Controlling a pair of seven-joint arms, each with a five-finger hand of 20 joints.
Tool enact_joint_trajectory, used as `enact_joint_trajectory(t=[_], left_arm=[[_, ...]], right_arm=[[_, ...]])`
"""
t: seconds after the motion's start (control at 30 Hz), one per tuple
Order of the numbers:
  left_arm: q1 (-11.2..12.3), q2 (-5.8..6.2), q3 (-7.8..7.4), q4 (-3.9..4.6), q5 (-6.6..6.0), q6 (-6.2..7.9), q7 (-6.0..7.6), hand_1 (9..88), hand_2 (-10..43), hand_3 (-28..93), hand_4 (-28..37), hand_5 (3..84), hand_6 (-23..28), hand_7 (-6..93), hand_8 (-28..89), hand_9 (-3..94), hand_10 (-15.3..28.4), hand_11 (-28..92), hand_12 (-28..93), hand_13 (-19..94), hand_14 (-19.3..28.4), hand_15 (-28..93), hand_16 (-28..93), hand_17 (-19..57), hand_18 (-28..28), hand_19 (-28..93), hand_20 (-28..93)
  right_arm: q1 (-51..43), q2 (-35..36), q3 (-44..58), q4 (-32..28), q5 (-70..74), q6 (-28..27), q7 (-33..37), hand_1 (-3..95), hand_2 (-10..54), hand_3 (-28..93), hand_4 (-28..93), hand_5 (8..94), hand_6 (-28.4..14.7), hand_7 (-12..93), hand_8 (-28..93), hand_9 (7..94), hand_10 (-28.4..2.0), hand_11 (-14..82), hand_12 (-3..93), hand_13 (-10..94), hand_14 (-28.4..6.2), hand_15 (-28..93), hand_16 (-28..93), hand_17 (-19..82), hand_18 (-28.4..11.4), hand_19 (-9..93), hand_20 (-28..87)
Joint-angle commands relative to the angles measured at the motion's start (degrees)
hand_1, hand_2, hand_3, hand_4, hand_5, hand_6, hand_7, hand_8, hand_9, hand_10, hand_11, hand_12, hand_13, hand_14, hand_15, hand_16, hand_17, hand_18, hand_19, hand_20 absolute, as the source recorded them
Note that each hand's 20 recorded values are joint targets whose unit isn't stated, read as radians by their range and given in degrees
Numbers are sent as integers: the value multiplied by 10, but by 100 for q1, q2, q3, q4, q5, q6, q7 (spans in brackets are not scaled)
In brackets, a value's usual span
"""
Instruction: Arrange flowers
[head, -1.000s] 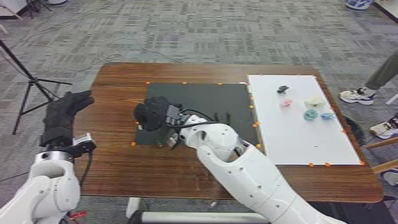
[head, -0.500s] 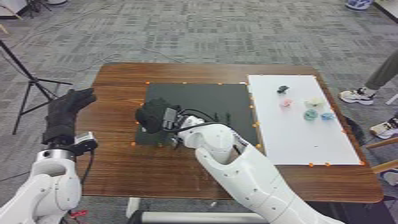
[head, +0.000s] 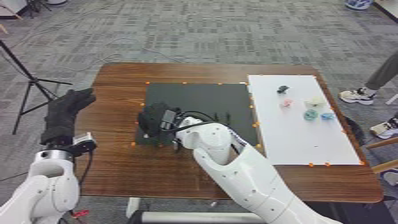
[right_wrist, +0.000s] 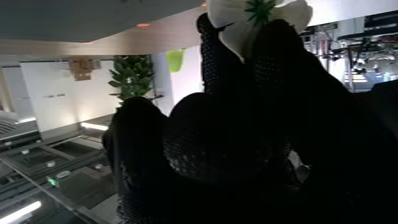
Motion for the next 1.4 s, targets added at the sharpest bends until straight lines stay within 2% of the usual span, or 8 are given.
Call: enact_joint_trajectory(t=[0.03, 0.1, 0.23, 0.5, 0.9, 1.2, 1.4], left_arm=[[285, -181, -121, -55, 77, -321, -228, 192, 157, 678, -283, 518, 41, 166, -85, 536, 143, 214, 102, 375, 158, 163, -29, 56, 87, 37, 142], [331, -218, -130, -61, 92, -411, -286, 184, 126, 687, -283, 513, 41, 164, -83, 528, 144, 211, 102, 372, 159, 163, -27, 53, 88, 35, 141], [364, -250, -74, -62, 84, -420, -312, 179, 85, 689, -283, 506, 44, 159, -81, 521, 144, 208, 103, 366, 163, 159, -26, 48, 89, 33, 139], [353, -256, -52, -76, 109, -417, -308, 175, 76, 689, -283, 504, 45, 157, -79, 519, 145, 206, 104, 365, 162, 158, -23, 46, 90, 32, 138], [305, -260, 6, -88, 138, -401, -343, 173, 72, 690, -283, 503, 44, 158, -77, 519, 146, 207, 105, 365, 163, 156, -22, 44, 90, 31, 137], [287, -267, 13, -117, 147, -411, -366, 171, 71, 693, -283, 504, 44, 158, -79, 519, 146, 207, 105, 365, 163, 156, -22, 43, 90, 29, 136], [328, -268, -28, -147, 140, -461, -342, 173, 69, 692, -283, 505, 45, 158, -78, 519, 146, 207, 105, 365, 163, 157, -21, 42, 90, 30, 137]], right_arm=[[32, -71, -8, -81, -65, -43, 93, 521, -75, 623, -204, 699, 57, 321, -50, 809, -63, 75, 156, 937, 0, 635, 325, 660, -132, 932, 661], [33, -63, -13, -81, -65, -22, 135, 518, -77, 625, -202, 693, 57, 319, -51, 803, -63, 75, 153, 937, 1, 635, 325, 660, -132, 932, 660], [61, -23, -58, -102, -39, -31, 214, 514, -84, 626, -199, 676, 54, 322, -50, 789, -62, 81, 147, 937, 1, 635, 323, 660, -131, 932, 658], [93, 5, -78, -114, -17, -36, 271, 505, -92, 623, -194, 625, 39, 322, -56, 729, -67, 110, 108, 935, 2, 632, 320, 658, -130, 932, 651], [211, 136, -179, -141, -8, -1, 501, 484, -95, 652, -197, 602, 38, 302, -56, 703, -69, 106, 99, 934, 4, 631, 317, 657, -130, 932, 640], [112, 125, -82, -200, -249, -455, 394, 442, -95, 686, -201, 589, 32, 267, -68, 661, -77, 99, 94, 918, 1, 631, 317, 644, -131, 932, 628], [121, 84, 4, -271, -432, -1200, 281, 397, -74, 677, -198, 636, 22, 242, -55, 649, -82, 92, 91, 915, -1, 630, 315, 635, -136, 932, 623]])
